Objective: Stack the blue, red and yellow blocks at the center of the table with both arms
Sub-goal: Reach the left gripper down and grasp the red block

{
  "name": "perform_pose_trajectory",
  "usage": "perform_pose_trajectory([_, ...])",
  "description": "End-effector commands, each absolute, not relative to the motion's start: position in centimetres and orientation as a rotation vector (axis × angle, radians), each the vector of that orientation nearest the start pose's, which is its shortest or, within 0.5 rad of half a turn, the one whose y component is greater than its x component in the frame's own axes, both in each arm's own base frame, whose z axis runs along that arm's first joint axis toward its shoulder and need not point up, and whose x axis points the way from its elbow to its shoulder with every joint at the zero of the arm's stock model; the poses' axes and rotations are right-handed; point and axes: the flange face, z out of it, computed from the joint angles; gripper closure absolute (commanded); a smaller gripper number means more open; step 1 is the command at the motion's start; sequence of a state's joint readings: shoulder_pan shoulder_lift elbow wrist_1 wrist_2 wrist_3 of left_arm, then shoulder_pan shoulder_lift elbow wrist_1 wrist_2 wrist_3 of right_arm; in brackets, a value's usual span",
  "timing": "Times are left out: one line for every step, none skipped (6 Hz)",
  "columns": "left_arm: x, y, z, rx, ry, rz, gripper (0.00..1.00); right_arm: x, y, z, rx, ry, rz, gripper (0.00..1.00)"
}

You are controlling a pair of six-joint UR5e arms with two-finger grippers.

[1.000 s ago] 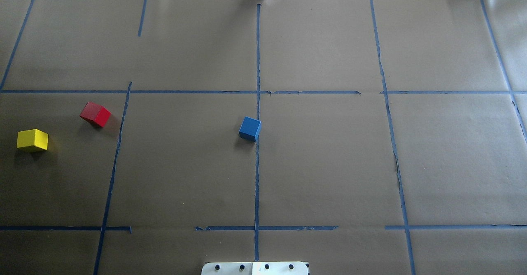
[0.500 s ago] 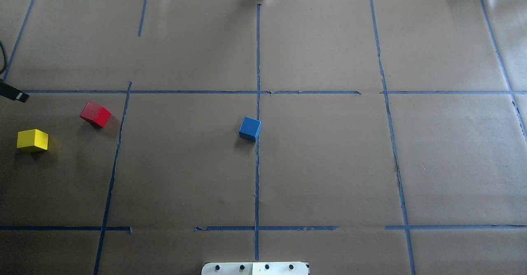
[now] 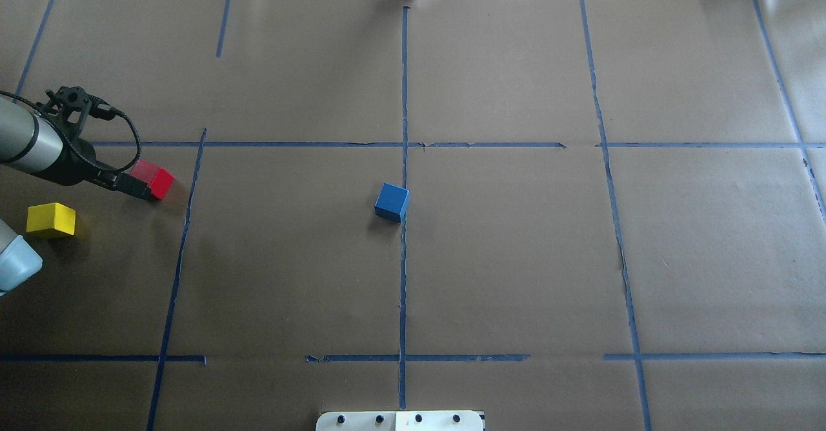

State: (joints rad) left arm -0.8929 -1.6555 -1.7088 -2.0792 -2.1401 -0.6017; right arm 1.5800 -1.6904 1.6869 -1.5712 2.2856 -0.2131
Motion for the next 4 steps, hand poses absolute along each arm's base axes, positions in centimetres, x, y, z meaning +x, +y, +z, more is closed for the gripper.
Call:
perform_pose_trajectory([29.7,-47.8,49.8,0.247,0.831,0.241,0.0,7.2,-43.9,66.3,0.072,-0.712,-0.193,0.0])
perform_pose_trajectory([30.9,-48.8,49.9,0.24,0.827,0.231,0.0,7.2,-43.9,66.3,0.073,-0.712,-0.194,0.0])
perform_pose_trajectory([31.7,-49.7,50.2,0.232,0.822,0.227,0.0,7.2,-43.9,66.4,0.072,-0.711,-0.195,0.0])
perform_pose_trajectory([32.1,-49.9,50.9,0.22,0.814,0.226,0.0,7.2,-43.9,66.4,0.072,-0.711,-0.196,0.0])
